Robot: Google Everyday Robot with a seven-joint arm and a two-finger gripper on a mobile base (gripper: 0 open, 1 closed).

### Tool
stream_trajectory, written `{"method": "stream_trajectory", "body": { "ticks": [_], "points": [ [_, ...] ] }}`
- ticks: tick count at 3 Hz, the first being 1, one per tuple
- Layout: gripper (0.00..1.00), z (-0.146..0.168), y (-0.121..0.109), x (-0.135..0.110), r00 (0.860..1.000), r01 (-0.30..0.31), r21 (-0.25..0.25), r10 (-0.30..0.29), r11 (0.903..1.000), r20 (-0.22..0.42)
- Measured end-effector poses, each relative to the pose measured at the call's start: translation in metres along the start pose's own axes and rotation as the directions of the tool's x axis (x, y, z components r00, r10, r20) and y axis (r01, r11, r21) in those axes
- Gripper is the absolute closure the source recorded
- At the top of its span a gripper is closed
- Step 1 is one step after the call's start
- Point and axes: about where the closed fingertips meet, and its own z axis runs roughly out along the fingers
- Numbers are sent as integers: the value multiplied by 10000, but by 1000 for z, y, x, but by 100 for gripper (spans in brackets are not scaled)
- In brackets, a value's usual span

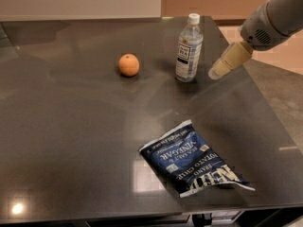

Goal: Knock blue plastic bottle over

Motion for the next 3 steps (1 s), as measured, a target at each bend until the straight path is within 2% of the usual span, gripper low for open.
{"method": "stream_trajectory", "body": {
  "ticks": [1,3],
  "points": [
    [0,22,-23,-15,9975,-311,36,308,9995,641],
    [0,63,-47,-35,9850,-915,-397,963,9950,1429]
  ]
}}
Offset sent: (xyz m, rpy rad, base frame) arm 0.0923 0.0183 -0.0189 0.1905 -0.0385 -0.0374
